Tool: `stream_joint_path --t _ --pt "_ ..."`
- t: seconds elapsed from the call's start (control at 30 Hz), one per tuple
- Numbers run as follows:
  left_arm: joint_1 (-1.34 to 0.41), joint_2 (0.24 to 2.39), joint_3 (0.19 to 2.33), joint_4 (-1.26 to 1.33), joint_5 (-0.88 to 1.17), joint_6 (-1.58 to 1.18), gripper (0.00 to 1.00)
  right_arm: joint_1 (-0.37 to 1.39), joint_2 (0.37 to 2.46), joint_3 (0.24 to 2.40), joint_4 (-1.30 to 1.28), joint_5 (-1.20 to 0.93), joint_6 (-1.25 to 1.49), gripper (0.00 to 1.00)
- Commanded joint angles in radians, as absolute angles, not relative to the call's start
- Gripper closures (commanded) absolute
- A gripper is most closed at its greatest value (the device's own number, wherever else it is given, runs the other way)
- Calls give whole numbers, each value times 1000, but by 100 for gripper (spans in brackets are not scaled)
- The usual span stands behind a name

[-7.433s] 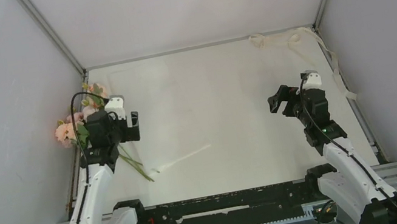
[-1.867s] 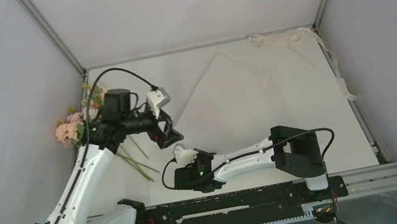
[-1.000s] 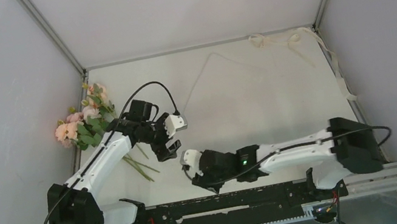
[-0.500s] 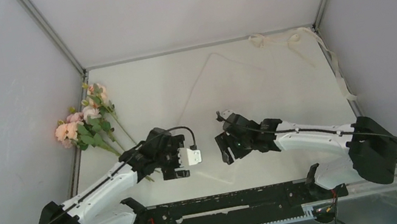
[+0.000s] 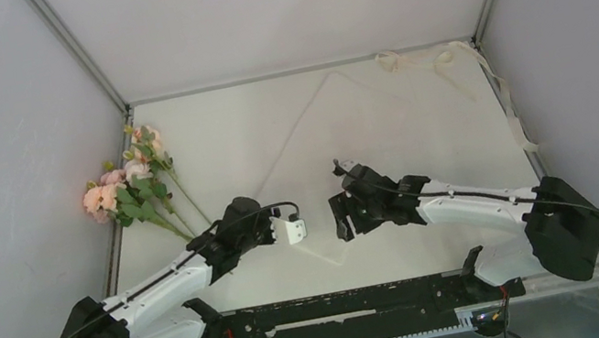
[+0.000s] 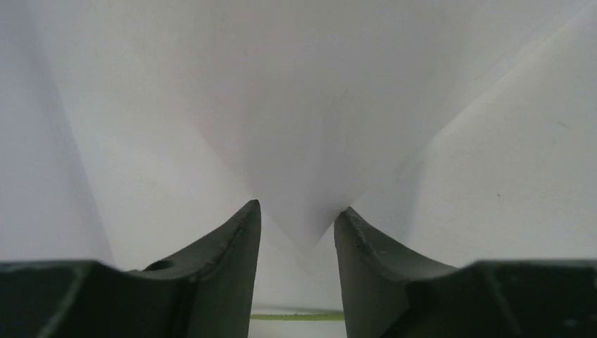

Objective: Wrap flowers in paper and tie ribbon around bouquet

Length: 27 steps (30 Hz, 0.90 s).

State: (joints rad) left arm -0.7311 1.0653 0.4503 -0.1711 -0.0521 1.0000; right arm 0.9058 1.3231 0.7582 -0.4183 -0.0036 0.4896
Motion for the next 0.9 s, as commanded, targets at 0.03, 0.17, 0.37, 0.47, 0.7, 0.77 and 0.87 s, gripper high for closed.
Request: stream_joint_path --t 0.03,0.17,0.37,0.47,0.7,0.77,0.87 --pt "-733 1074 461 -11 -88 903 92 816 1221 750 -404 -30 488 25" --pt "-720 1096 519 41 -133 790 100 708 1144 749 -444 -29 475 25" --pt "-470 1136 739 -80 124 413 100 449 1023 732 -432 -91 464 25" --pt "-313 1176 818 -95 300 236 100 315 1008 729 -382 -147 453 25" --pt "-13 1329 859 21 667 -254 100 36 1161 740 -167 -237 530 25" --pt "65 1375 855 75 715 -338 100 19 1232 796 -163 -216 521 27" --pt "119 1446 853 86 728 -395 100 72 1320 879 -194 -207 479 28"
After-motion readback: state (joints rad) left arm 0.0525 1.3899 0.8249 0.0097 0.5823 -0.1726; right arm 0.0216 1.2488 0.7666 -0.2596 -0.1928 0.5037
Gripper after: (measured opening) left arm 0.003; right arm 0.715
